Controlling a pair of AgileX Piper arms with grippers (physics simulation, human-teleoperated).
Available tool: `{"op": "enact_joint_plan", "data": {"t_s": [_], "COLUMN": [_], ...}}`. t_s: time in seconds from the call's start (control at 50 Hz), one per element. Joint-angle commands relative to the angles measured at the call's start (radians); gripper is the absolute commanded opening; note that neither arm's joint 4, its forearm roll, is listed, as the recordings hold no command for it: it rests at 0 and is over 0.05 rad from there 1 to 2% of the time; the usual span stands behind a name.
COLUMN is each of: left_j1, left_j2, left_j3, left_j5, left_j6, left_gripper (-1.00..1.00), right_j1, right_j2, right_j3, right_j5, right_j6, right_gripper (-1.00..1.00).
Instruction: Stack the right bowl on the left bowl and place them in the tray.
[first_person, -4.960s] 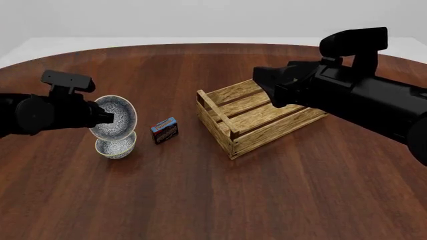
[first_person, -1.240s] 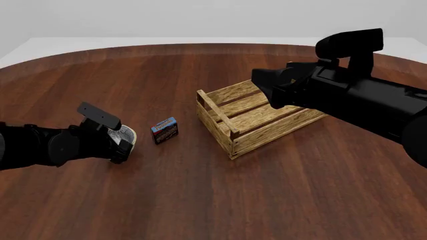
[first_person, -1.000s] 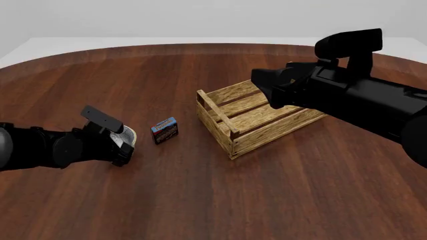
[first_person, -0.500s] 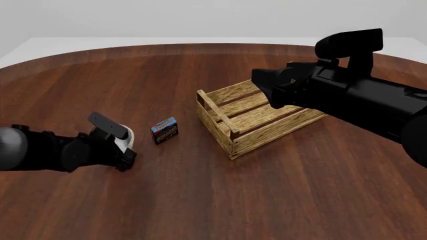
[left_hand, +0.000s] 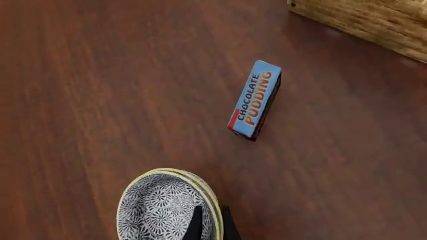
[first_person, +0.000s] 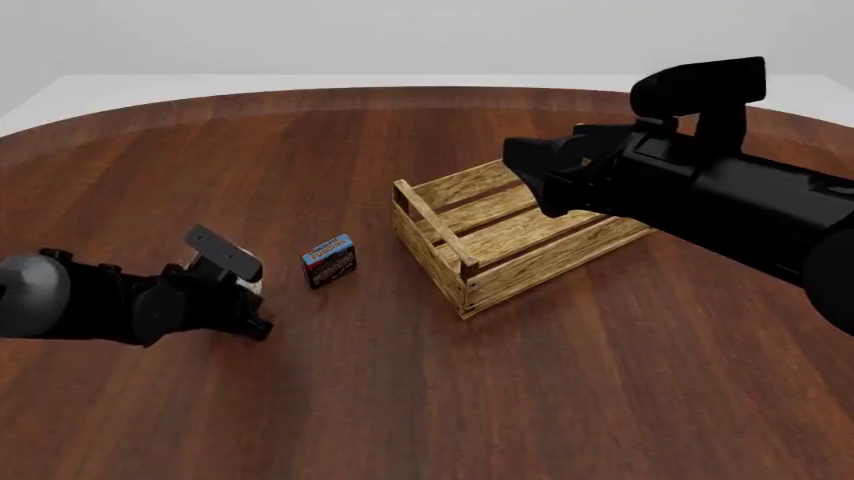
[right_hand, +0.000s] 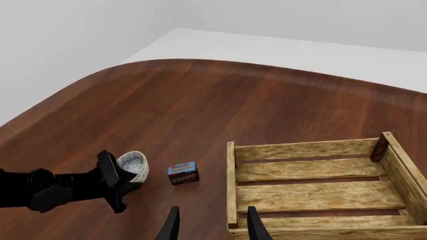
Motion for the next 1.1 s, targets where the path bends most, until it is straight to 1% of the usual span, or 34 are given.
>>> {"op": "enact_joint_plan", "data": {"t_s": [0.02,0.24,0.5,0.58,0.74,0.86,0.96,0.98,1.02,1.1], "left_j1": [-0.006,0.008,0.016,0.023,0.01,0.006,-0.009,-0.01,-0.018,-0.036], "left_j2": [0.016,-0.004,-0.149,-0.195,-0.251,-0.268,-0.299,-0.298,-0.311,-0.315], "left_j3": [0.016,0.009,-0.017,-0.03,-0.051,-0.051,-0.077,-0.074,-0.092,-0.094], "left_j5": [0.011,0.026,0.122,0.146,0.191,0.187,0.227,0.219,0.243,0.229], "left_j6": [-0.018,-0.026,-0.047,-0.042,-0.055,-0.063,-0.075,-0.074,-0.07,-0.072], "left_gripper": [-1.0,-1.0,-1.0,-1.0,-1.0,-1.0,-1.0,-1.0,-1.0,-1.0], "right_j1": [-0.001,-0.001,0.0,-0.003,-0.001,-0.002,-0.001,-0.001,-0.002,-0.003], "right_j2": [0.0,0.0,-0.008,-0.012,-0.017,-0.022,-0.024,-0.024,-0.027,-0.03], "right_j3": [0.0,-0.001,0.0,0.0,0.0,0.0,0.001,0.001,0.0,0.0], "right_j5": [0.0,0.001,0.005,0.006,0.009,0.011,0.011,0.011,0.013,0.015], "right_j6": [0.0,-0.001,-0.002,-0.002,-0.002,-0.003,-0.003,-0.003,-0.003,-0.003], "right_gripper": [1.0,1.0,1.0,1.0,1.0,1.0,1.0,1.0,1.0,1.0]}}
